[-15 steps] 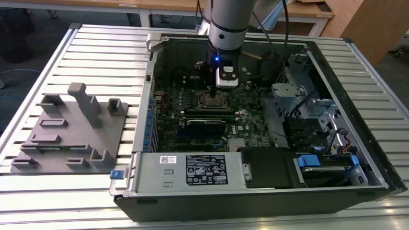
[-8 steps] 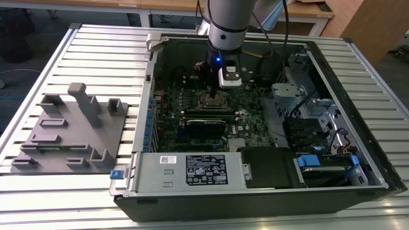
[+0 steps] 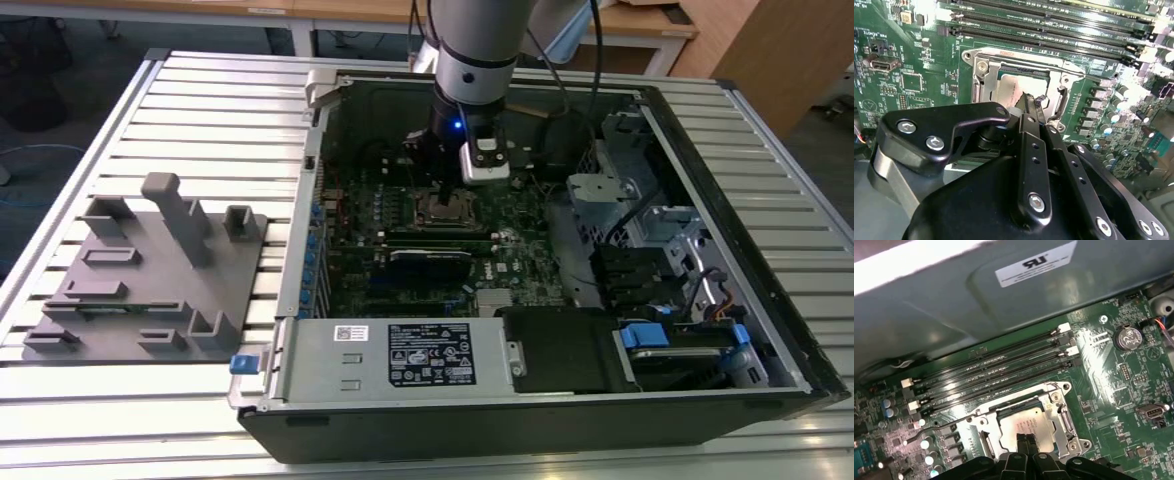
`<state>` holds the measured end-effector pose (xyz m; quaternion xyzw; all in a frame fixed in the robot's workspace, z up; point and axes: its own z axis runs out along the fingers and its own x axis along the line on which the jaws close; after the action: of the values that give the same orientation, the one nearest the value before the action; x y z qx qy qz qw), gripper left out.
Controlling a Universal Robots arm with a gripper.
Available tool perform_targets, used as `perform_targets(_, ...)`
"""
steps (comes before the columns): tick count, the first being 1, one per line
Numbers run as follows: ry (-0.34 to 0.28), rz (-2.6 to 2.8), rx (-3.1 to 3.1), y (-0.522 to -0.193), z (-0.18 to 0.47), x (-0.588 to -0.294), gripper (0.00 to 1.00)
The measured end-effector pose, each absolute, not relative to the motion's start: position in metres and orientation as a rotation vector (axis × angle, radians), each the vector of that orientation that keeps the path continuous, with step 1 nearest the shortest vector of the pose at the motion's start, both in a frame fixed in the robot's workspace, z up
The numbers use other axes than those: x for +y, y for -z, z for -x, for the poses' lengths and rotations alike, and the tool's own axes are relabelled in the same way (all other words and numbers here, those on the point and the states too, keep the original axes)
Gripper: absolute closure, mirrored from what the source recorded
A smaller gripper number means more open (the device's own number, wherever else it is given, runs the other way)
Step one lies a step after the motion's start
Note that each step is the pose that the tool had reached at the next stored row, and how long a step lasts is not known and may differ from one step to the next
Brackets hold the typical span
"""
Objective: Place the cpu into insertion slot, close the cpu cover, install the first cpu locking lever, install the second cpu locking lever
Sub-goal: 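Close the cpu cover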
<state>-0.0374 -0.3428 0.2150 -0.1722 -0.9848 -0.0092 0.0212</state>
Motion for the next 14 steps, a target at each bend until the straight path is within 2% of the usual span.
perform_targets(14,0.027,0.447,-3.066,-0.2150,0.0375,-0.3428,0.90)
